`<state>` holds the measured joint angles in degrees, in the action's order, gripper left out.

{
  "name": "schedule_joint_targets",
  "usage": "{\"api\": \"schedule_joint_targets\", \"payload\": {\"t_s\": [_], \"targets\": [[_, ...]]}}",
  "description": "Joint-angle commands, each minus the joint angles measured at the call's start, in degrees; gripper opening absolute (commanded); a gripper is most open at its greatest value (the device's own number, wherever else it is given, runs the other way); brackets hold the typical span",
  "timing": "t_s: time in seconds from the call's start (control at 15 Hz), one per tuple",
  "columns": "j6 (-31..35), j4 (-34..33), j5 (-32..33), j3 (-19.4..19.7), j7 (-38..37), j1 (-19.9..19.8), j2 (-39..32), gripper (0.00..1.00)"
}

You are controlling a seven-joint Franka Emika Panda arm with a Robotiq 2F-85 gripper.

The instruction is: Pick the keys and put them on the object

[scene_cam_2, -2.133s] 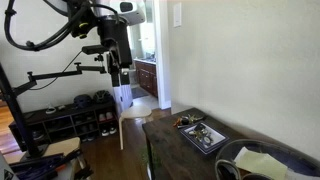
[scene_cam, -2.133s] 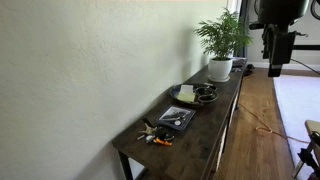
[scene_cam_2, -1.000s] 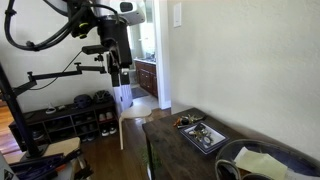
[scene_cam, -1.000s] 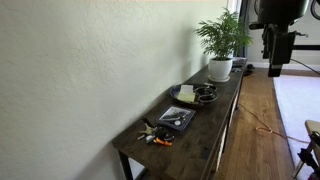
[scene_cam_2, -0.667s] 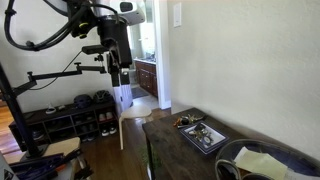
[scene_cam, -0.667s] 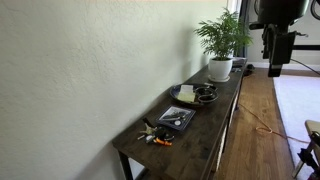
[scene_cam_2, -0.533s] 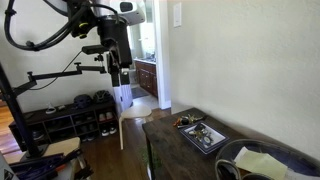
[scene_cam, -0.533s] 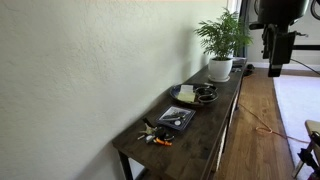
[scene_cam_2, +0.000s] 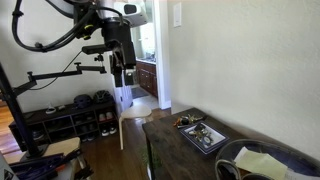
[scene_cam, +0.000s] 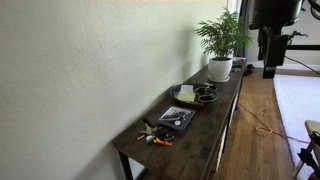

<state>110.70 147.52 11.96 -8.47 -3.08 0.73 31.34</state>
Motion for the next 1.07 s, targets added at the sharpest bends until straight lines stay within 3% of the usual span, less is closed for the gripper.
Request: {"api": "schedule_joint_targets", "payload": {"t_s": [0.0,0.33,0.73,1.0], "targets": [[4.78,-2.5,1.5,1.2,-0.28,0.41,-5.42,1.0],[13.58,-7.38,1.38,2.16,-0.53,-0.35,-16.18,1.0],[17.06,-15.98,1.78,2.42,-0.6,0.59,-28.51,1.0],[16.44,-15.46,0.37,2.92,-0.02,1.06,-28.54,1.0]]}}
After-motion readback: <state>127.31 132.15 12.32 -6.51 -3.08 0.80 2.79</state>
